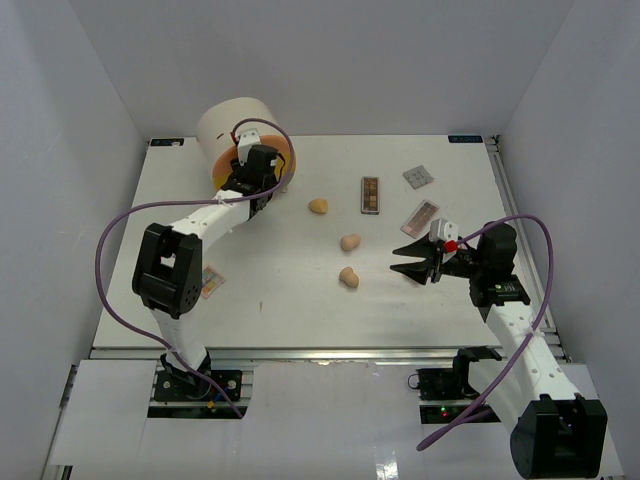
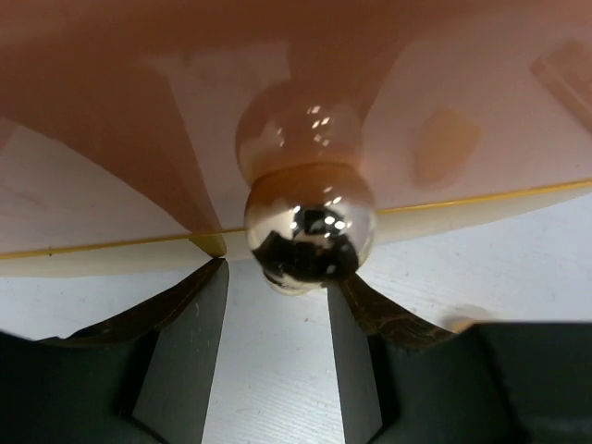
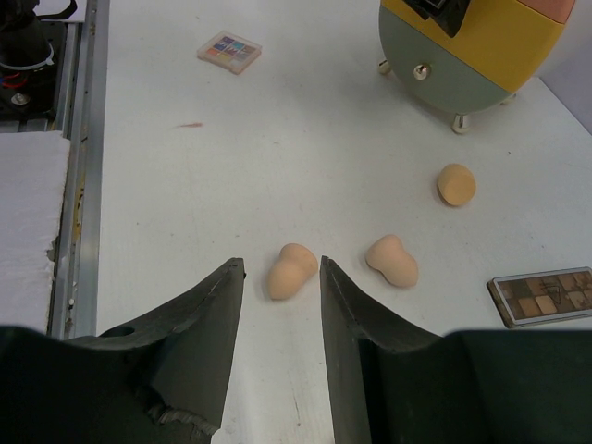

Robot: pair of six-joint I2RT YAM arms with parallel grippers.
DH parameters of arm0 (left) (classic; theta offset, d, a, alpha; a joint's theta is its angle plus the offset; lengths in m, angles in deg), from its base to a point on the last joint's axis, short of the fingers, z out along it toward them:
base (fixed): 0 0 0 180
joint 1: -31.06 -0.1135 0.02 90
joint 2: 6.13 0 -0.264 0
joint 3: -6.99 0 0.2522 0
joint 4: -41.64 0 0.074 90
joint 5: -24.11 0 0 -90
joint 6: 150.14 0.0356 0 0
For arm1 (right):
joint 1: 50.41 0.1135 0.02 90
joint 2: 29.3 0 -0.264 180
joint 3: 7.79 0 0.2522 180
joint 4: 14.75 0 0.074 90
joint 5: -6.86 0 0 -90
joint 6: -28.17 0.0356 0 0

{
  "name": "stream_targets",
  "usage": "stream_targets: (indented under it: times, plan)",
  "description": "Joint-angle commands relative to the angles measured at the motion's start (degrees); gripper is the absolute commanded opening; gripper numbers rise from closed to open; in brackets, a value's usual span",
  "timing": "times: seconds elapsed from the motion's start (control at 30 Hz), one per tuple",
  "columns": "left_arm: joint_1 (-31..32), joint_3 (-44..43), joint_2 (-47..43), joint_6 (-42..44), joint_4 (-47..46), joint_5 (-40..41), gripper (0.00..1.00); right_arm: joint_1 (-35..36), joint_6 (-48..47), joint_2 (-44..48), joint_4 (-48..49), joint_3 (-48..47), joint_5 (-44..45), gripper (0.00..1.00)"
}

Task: Organize the makeup

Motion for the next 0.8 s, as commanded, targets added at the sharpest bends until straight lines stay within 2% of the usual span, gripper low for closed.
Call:
stream_targets:
  times: [0.0, 0.13, 0.33, 0.47, 0.6, 0.77]
  plan:
    - [0.0, -3.4, -0.4, -0.6, -2.2, 1.6, 0.57, -0.2, -0.2, -0.2, 0.5, -0.2, -0.5, 0.45]
    - [0.0, -4.1, -0.2, 0.2, -2.3, 2.2, 0.52, -0.2, -0.1, -0.3, 0.4, -0.3, -0.4, 0.45]
    - [0.0, -2.7, -0.5, -0.1, -2.0, 1.5, 0.28, -0.2, -0.2, 0.0, 0.5, -0.3, -0.2, 0.45]
    - [0.1, -0.2, -2.4, -1.3, -2.0, -0.7, 0.18, -0.2, -0.2, 0.0, 0.5, -0.3, -0.1, 0.45]
    - [1.5, 4.0, -6.0, -2.4, -2.2, -2.2, 0.13, -0.3, -0.2, 0.2, 0.4, -0.3, -0.1, 0.45]
    - [4.1, 10.2, -11.2, -3.8, -3.1, -2.6, 0.12, -0.4, -0.4, 0.1, 0.4, -0.2, 0.3, 0.45]
